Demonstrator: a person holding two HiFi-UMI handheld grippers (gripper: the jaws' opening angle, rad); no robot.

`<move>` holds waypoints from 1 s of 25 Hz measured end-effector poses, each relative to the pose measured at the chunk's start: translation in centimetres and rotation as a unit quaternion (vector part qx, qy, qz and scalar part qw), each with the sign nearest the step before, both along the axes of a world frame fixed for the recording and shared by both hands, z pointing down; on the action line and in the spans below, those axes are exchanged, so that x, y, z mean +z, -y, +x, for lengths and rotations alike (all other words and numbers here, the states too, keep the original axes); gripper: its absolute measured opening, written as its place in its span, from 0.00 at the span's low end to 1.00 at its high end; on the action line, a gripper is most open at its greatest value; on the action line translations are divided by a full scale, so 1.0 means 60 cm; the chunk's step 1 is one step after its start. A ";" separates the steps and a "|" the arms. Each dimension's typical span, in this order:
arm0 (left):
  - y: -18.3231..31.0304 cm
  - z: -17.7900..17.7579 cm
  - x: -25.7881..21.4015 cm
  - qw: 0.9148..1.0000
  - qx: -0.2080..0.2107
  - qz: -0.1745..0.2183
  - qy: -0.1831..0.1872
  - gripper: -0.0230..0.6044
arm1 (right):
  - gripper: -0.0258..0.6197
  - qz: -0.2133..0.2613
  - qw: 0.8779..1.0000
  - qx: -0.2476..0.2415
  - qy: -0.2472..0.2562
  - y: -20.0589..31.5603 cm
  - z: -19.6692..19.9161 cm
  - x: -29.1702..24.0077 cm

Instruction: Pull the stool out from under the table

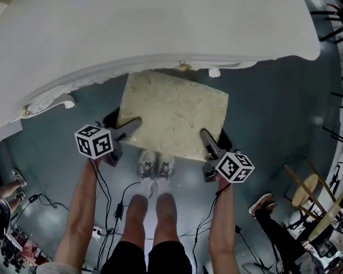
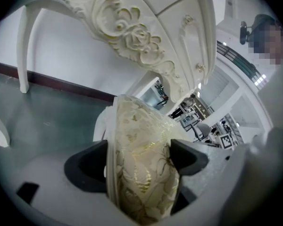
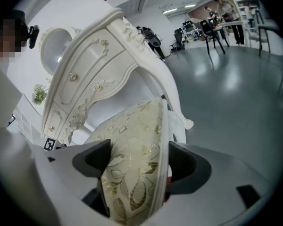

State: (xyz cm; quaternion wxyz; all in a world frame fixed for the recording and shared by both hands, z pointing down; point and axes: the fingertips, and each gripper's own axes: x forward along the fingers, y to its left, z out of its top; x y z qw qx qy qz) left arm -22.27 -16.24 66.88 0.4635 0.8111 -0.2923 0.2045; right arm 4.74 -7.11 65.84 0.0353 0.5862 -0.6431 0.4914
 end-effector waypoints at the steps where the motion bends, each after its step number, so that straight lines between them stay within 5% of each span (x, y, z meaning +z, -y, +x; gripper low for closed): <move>1: -0.005 0.010 -0.003 1.000 0.008 0.002 0.000 0.71 | 0.64 0.002 1.000 0.008 0.000 -0.012 0.008 -0.002; 14: -0.086 0.227 -0.059 0.991 0.129 0.026 -0.006 0.71 | 0.64 0.027 0.990 0.135 -0.006 -0.198 0.176 -0.052; 25: -0.179 0.431 -0.047 0.967 0.253 0.027 -0.017 0.71 | 0.64 0.020 0.965 0.261 -0.018 -0.385 0.300 -0.048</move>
